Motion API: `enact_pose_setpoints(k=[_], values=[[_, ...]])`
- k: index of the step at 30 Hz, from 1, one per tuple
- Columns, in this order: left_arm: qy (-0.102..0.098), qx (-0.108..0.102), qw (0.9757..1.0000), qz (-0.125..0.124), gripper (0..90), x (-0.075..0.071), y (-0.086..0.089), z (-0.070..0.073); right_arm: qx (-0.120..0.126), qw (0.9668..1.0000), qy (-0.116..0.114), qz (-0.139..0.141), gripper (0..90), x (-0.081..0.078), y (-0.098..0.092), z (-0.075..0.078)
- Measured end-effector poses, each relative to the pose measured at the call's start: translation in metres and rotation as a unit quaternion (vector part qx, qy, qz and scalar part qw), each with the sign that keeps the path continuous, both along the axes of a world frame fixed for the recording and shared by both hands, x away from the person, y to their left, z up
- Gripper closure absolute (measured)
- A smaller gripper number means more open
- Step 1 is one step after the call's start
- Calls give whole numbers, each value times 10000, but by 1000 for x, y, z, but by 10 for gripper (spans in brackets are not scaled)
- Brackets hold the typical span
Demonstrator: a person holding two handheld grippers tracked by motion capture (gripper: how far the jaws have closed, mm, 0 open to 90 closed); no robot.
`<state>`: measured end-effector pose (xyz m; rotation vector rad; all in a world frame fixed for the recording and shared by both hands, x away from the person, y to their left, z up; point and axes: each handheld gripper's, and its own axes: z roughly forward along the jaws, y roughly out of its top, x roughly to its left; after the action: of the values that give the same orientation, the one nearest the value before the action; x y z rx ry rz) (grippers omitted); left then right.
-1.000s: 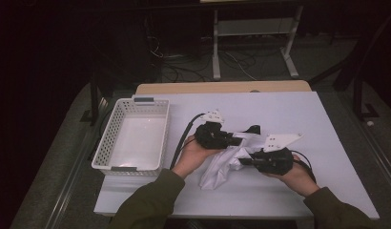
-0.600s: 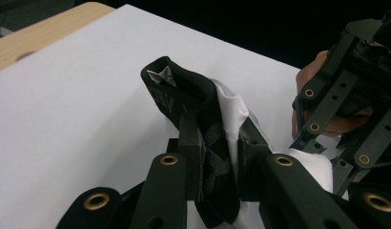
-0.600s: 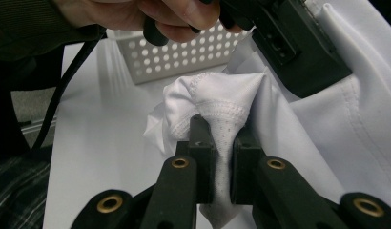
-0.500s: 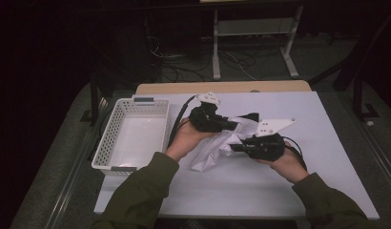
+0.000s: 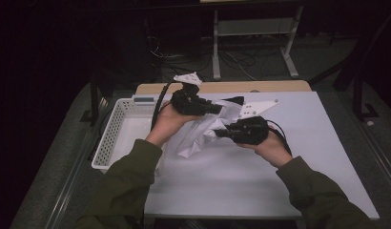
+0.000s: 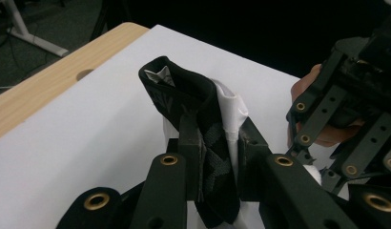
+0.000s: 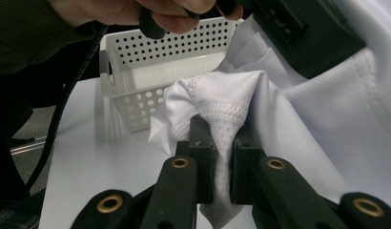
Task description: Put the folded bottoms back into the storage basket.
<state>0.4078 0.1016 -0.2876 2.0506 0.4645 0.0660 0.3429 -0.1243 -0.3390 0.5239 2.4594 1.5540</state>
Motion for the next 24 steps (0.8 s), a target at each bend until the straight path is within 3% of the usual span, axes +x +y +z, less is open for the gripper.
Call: enact_pose_setpoints(k=[15,24], values=[[-176,-6,9994,308,762,1,51,33,65,9993,-194,318,815,17,48,31],[-317,-8,9976,609,762,1,85,46,147,9984,-222,497,815,25,77,44]])
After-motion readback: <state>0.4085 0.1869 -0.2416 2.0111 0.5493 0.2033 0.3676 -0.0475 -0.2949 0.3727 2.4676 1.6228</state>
